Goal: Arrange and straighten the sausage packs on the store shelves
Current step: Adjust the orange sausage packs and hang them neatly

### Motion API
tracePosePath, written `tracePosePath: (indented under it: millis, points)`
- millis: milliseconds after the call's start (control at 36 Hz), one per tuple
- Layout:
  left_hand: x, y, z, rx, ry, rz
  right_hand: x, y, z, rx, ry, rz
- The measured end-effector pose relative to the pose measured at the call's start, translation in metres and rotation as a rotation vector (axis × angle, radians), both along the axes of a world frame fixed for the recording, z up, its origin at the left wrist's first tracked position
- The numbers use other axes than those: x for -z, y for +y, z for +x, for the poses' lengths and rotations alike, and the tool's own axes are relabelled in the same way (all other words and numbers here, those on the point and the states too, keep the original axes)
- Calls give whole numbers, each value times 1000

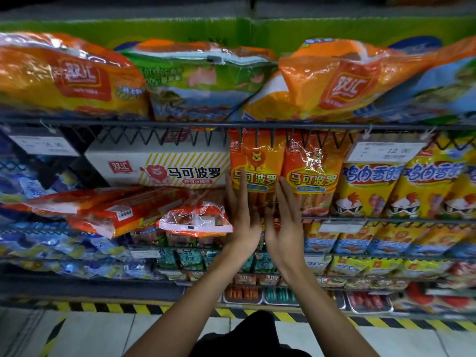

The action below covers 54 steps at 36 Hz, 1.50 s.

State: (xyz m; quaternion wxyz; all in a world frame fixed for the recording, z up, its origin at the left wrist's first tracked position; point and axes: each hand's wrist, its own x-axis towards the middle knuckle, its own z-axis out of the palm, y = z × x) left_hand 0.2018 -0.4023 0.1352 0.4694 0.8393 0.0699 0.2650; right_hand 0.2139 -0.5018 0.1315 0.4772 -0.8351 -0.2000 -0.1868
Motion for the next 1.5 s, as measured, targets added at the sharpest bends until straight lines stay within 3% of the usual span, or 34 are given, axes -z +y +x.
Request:
tracePosePath:
  millis: [222, 389, 528, 667, 778, 944, 1111, 1222, 1361, 1500]
  points:
    - [-20, -2, 8, -49, 70, -110, -2, 15, -10, 14, 158, 105]
    - [-19, 4, -2, -19, 15, 4, -15, 20, -12, 57, 185, 99]
    - [-10, 4, -5, 16, 12, 52, -8, 21, -16, 132, 100, -36]
    - [9, 10, -8, 92, -114, 186, -3, 16, -14, 29, 54, -55]
    - [20, 14, -9, 156, -47, 375, 4, 12, -7, -35, 35, -160]
    - [16, 19, -10, 180, 2, 390, 5, 9, -6, -72, 14, -173]
    - [10, 24, -33, 290, 63, 313, 1, -3, -16, -65, 147, 39]
    - [25, 40, -65, 350, 214, 209, 0, -3, -34, 0, 191, 178]
    - [31, 67, -99, 140, 472, 122, -5, 18, -53, -139, 294, 149]
    - [34, 95, -119, -118, 414, -160, -13, 39, -58, -240, 376, 27]
